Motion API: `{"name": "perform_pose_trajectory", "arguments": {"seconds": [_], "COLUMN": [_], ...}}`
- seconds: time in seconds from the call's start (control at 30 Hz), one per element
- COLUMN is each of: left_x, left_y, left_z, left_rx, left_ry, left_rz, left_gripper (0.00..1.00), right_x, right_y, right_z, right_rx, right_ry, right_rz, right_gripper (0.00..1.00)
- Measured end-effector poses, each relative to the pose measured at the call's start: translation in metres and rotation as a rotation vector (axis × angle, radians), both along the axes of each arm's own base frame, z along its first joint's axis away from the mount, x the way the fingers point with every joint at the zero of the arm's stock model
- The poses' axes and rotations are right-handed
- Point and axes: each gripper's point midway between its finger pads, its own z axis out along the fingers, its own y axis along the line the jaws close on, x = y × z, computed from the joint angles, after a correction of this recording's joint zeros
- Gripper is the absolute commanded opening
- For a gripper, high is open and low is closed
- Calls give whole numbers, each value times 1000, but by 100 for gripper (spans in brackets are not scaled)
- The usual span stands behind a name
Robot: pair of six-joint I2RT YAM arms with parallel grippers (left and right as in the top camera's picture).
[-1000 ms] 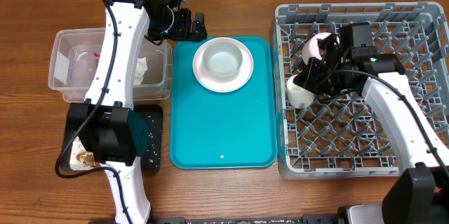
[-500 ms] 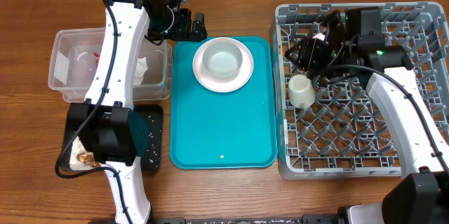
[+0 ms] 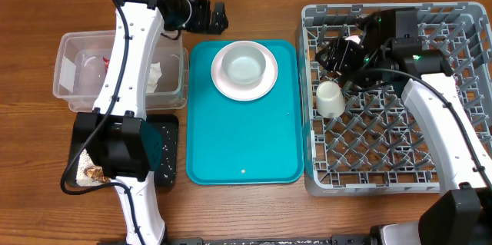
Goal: Sort waste into correct bins and load items into the dishwasher
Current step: 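Reach the left gripper to the saucer rim and close on it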
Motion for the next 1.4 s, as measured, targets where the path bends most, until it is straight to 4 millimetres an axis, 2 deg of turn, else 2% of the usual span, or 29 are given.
{"name": "perform_pose_trajectory", "arguments": {"seconds": [0.17, 0.37, 0.5, 0.67, 0.77, 0.8, 0.97, 1.17, 1.4], "left_x": [-3, -7, -19, -31, -34, -32, -26, -25, -29], "left_y": [-7, -19, -39, -75, -88, -89, -72, -49, -41], "left_z": [2, 1, -17, -46, -54, -54, -60, -84, -123], "left_rx": [-49, -105, -81, -14, 16, 23, 105, 203, 236], "left_ry": [18, 71, 134, 159, 154, 144, 133, 146, 168], "left_rz": [1, 46, 59, 22, 19, 20, 112, 227, 272], "left_gripper": [100, 100, 100, 100, 66, 59, 45, 56, 50], "right_x": [-1, 0, 3, 3, 3, 3, 2, 3, 2], "right_y": [-13, -18, -19, -20, -19, -19, -20, -20, -20], "right_z": [-7, -9, -8, -8, -8, -8, -9, -8, -9], "right_rx": [-89, -137, -147, -153, -153, -153, -156, -156, -157], "right_ry": [3, -19, -37, -36, -35, -35, -34, -35, -34], "right_rz": [-12, 12, 19, 20, 20, 20, 18, 18, 19], "right_gripper": [90, 90, 91, 91, 91, 91, 92, 94, 94]}}
